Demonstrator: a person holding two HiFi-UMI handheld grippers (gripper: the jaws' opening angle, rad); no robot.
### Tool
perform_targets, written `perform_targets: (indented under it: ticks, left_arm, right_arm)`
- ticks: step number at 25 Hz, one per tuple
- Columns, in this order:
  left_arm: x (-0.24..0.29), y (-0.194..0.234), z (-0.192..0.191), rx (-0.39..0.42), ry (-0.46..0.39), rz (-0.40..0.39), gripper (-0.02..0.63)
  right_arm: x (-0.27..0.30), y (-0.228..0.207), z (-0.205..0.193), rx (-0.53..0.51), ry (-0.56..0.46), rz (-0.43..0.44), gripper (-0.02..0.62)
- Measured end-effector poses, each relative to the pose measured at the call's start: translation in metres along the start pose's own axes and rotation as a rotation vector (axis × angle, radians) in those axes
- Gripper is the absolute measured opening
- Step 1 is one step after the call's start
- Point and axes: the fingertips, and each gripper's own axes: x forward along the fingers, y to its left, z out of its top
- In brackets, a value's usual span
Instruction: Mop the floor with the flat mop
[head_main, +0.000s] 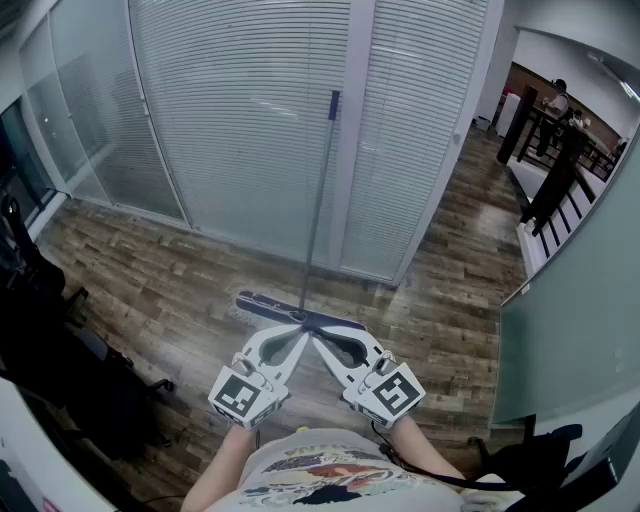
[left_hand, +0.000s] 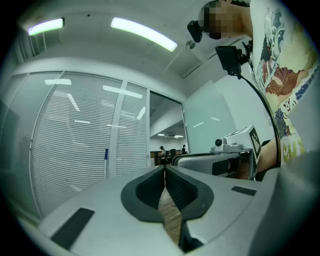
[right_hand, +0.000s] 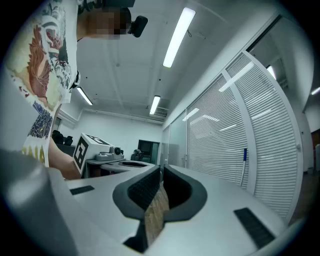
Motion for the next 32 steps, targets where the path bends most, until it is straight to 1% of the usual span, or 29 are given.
perform_targets:
  ticks: [5,8,12,15,18,21,23,27,32]
  left_arm:
    - [-0.005,-0.001,0.003,0.008,-0.033,-0.010,0.012]
    - [-0.009,0.002,0.003,0.028,-0.031,-0.012,0.012]
    - [-0.012,0.012,0.006,0.026,-0.026,0.012,0.012]
    - [-0.014,0.018,0.005,0.029,-0.028,0.010,0.012]
    - [-0.017,0.023,0.000,0.021,-0.027,0.003,0.012]
    - [-0.019,0.030,-0.003,0.004,0.004,0.018,0.012]
    - [-0.020,0.033,-0.007,-0.005,0.008,0.012,0.012]
    - [-0.024,0.043,-0.011,-0.004,-0.014,-0.016,0.012]
    - [-0.022,0.048,-0.013,-0.018,-0.002,-0.010,0.012]
  right_arm:
    - [0.005,0.002,0.000,0.004,0.007,-0.004,0.035]
    - [0.010,0.002,0.000,0.015,0.009,-0.010,0.035]
    - [0.016,0.003,-0.006,0.050,0.046,-0.014,0.035]
    - [0.023,0.003,-0.008,0.056,0.049,-0.015,0.037]
    - [0.030,0.004,-0.013,0.081,0.061,-0.024,0.037]
    - [0.034,0.004,-0.018,0.111,0.088,-0.026,0.035]
    - [0.037,0.005,-0.021,0.124,0.100,-0.024,0.037]
    - [0.051,0.006,-0.022,0.111,0.113,-0.025,0.035]
    - [0.055,0.003,-0.025,0.124,0.128,-0.046,0.035]
